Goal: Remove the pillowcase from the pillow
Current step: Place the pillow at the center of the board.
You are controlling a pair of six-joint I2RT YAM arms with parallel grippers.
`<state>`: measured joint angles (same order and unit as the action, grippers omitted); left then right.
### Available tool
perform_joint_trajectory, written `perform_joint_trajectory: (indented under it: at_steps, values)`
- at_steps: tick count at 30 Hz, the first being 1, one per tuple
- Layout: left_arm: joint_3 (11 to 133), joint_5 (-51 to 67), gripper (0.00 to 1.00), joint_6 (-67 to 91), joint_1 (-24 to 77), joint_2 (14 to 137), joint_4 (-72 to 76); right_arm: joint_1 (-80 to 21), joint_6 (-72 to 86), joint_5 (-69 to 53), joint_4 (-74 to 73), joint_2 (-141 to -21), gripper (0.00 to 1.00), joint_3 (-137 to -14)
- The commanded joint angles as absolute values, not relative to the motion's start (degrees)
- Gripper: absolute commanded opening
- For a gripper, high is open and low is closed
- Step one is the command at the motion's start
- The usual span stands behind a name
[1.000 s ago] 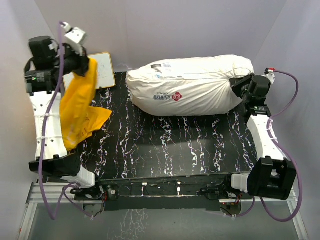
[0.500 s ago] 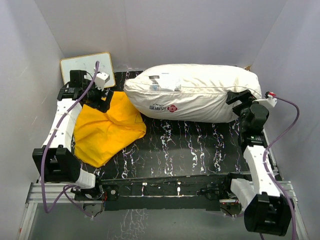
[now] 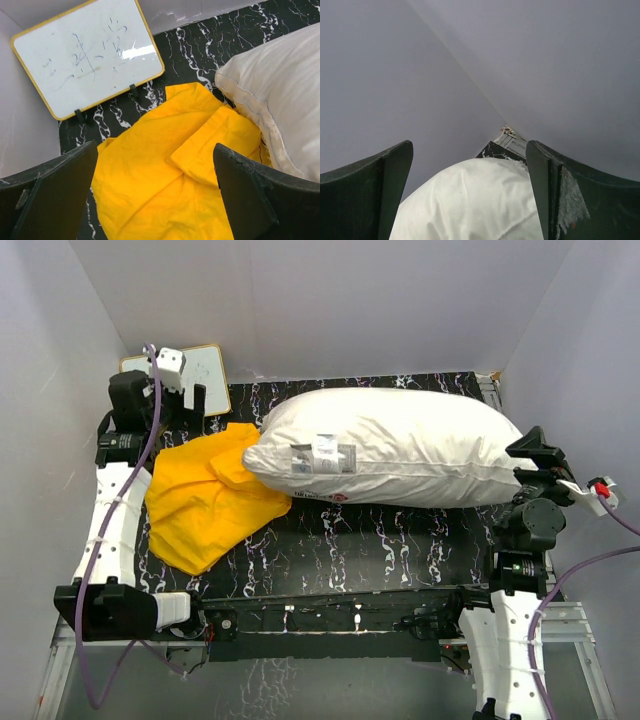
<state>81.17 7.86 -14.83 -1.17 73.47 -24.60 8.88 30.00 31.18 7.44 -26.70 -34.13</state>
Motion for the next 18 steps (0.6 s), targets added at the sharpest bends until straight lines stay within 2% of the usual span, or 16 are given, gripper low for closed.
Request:
perform_joint_trajectory:
  at_steps: [1, 6, 11, 16, 18]
  values:
    - [71.6, 4.8, 0.97, -5.7, -1.4, 71.0, -14.4, 8.5, 24.2, 35.7, 6.7, -27.0, 0.98, -35.2]
    - [56.1, 11.9, 0.97, -4.7, -1.4, 69.1, -5.3, 8.5, 26.7, 29.4, 4.7, -29.9, 0.98, -32.3]
    - [39.3, 12.0, 0.97, -2.6, -1.5, 67.3, 10.9, 8.5, 31.0, 28.5, 0.7, -36.3, 0.98, -31.1]
    - [31.2, 11.1, 0.97, -2.0, -1.4, 69.5, 21.9, 8.6, 33.2, 28.6, -0.2, -40.7, 0.98, -28.5]
    - [29.5, 10.2, 0.97, -1.8, -1.5, 71.4, 24.9, 8.6, 32.6, 27.8, 5.9, -40.1, 0.98, -24.7]
